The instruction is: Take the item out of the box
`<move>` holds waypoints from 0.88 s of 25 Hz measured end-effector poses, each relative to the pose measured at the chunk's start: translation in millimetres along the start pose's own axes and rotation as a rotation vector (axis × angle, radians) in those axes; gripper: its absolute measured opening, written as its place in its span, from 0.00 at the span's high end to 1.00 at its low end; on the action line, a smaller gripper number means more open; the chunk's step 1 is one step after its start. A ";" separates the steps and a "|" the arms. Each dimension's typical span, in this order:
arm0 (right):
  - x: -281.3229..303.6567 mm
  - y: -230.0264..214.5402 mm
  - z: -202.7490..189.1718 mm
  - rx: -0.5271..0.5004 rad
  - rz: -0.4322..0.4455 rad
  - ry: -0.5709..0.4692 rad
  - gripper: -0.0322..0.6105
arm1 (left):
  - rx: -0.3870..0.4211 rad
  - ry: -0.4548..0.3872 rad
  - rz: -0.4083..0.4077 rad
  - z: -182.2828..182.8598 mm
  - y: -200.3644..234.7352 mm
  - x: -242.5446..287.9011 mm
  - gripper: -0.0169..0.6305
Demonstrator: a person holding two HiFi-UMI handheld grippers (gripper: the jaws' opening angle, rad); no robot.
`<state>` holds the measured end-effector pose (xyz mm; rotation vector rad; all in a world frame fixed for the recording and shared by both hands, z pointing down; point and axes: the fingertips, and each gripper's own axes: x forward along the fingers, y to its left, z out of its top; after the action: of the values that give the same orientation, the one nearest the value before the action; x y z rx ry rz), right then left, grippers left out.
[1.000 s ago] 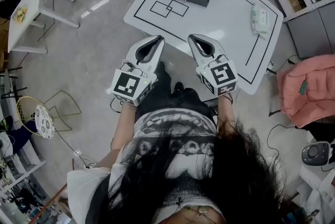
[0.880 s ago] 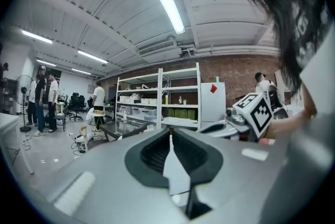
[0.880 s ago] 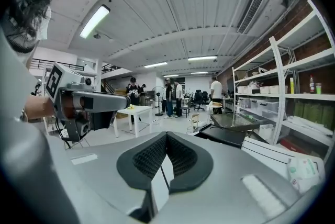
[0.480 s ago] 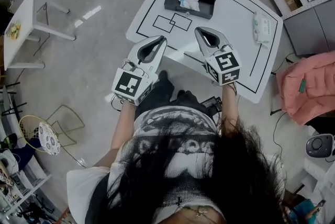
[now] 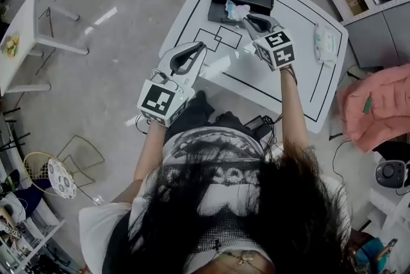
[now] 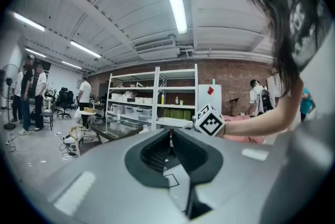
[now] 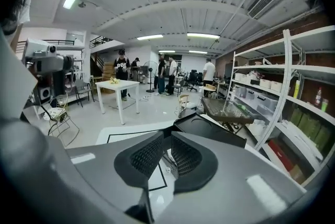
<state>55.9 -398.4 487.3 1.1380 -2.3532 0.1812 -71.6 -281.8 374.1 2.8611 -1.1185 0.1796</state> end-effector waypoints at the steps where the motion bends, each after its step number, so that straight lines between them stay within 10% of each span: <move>1: 11.7 -5.5 -4.3 -0.004 0.007 0.031 0.87 | -0.001 0.001 -0.002 -0.1 4.4 0.2 0.97; 22: 141.5 -46.6 -95.7 -0.053 0.112 0.520 0.76 | -0.015 0.030 0.028 -13.3 55.1 -6.3 0.97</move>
<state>56.0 -494.5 636.0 0.8125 -1.9423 0.3995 -114.8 -316.7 387.4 2.8211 -1.1495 0.2141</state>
